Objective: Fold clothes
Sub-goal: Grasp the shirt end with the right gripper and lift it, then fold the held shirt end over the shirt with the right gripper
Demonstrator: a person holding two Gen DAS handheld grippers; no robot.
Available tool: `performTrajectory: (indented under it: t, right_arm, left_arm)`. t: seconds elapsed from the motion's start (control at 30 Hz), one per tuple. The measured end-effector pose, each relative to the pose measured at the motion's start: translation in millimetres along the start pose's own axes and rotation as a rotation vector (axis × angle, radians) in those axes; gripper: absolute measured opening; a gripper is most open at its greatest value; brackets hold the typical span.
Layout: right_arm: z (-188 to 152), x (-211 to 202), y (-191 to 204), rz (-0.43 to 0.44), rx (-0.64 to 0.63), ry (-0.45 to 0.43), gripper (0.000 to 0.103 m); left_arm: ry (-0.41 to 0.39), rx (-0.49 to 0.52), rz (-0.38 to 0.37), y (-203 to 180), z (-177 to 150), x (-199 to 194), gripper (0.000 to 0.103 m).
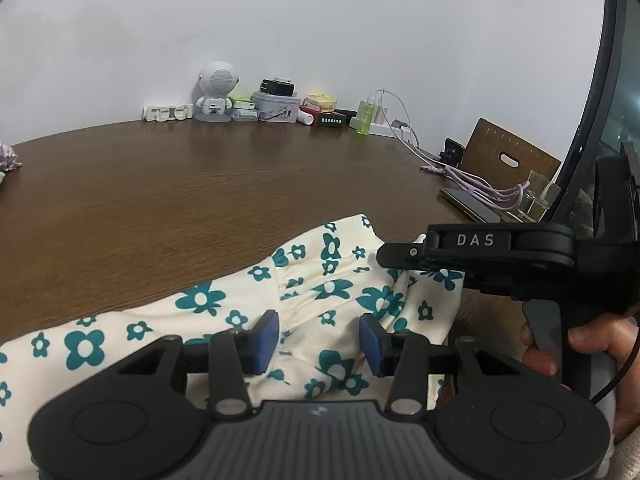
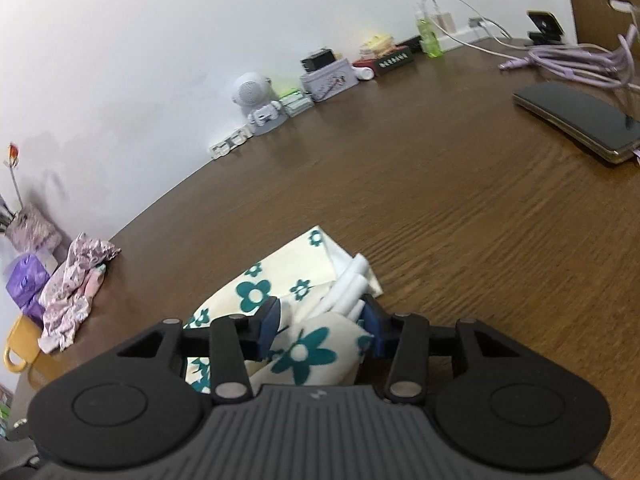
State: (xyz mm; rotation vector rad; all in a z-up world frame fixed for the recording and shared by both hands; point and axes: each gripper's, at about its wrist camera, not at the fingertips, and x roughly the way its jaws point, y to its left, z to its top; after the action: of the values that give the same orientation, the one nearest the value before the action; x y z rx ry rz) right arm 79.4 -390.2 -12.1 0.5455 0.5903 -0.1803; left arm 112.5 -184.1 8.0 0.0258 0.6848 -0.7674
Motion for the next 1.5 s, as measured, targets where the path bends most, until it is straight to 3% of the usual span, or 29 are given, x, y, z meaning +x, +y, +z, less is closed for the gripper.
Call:
performTrajectory:
  t: [0.17, 0.33, 0.6, 0.77, 0.93, 1.03, 1.27, 1.5]
  right_arm:
    - [-2, 2, 2, 0.017, -0.067, -0.006, 0.040]
    - [-4, 4, 0, 0.055, -0.040, 0.018, 0.018]
    - [-1, -5, 6, 0.067, -0.066, -0.014, 0.013]
    - [2, -17, 24, 0.054, -0.154, -0.051, 0.012]
    - [3, -32, 53, 0.029, -0.307, -0.098, 0.012]
    - [1, -41, 77, 0.016, -0.421, -0.127, 0.012]
    - [-12, -57, 135, 0.010, -0.659, -0.170, 0.012]
    - [-47, -59, 190, 0.028, -0.884, -0.171, 0.012]
  left_arm:
    - [-0.002, 0.000, 0.000, -1, 0, 0, 0.044]
    - [-0.005, -0.006, -0.008, 1, 0, 0, 0.046]
    - [-0.047, -0.072, -0.036, 10, 3, -24, 0.053]
    - [-0.086, -0.055, 0.009, 17, -1, -54, 0.053]
    - [-0.110, -0.033, 0.081, 34, -10, -83, 0.051]
    - [-0.110, -0.013, 0.109, 44, -16, -94, 0.045]
    - [-0.066, 0.055, 0.107, 58, -19, -105, 0.044]
    - [-0.101, 0.020, 0.110, 72, -35, -128, 0.044]
